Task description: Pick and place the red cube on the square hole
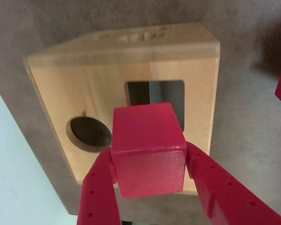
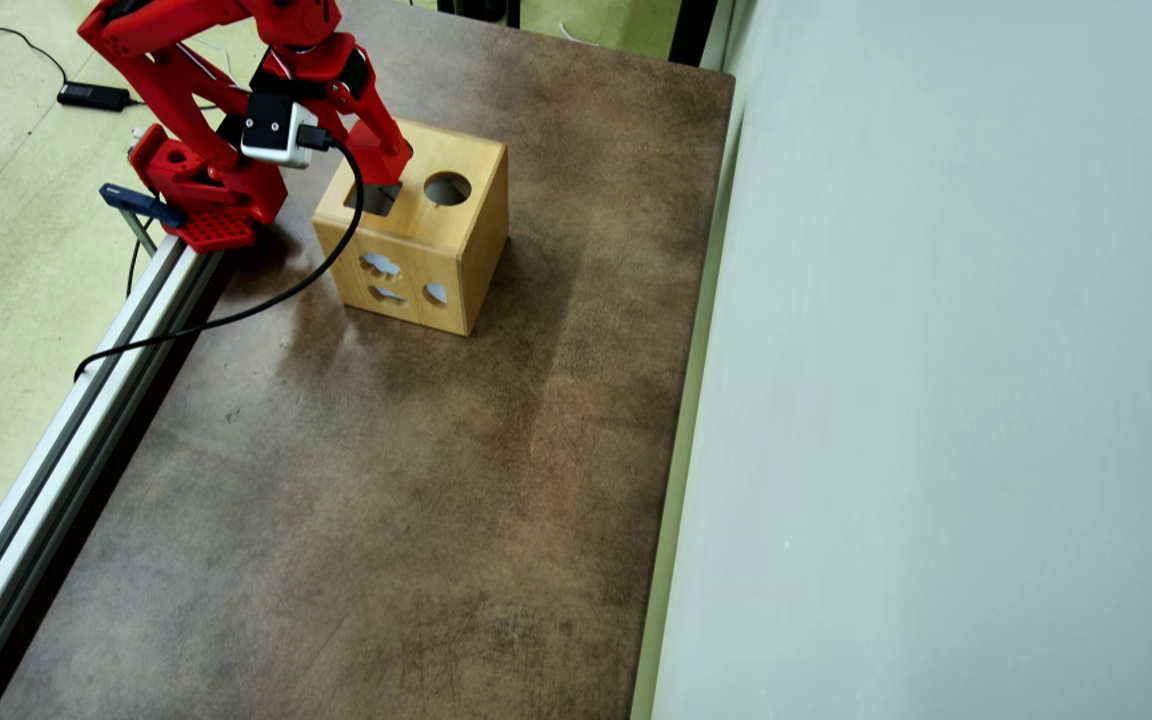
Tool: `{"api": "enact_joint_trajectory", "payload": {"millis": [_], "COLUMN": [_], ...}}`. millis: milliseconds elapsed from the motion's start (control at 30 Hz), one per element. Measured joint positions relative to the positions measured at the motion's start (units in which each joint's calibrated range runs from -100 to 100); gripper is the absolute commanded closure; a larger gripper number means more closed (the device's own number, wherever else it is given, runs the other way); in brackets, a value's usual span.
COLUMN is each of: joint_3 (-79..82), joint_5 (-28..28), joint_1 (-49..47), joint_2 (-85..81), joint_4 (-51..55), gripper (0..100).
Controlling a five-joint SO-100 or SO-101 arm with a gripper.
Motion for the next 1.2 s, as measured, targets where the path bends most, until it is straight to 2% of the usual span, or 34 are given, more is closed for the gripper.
{"api": "enact_joint_trajectory", "payload": {"millis": [1200], "joint_3": [3.25], "joint_5": [0.98], "joint_1": [2.66], "joint_2": [0.0], "joint_4": [0.0], "gripper": [99]}}
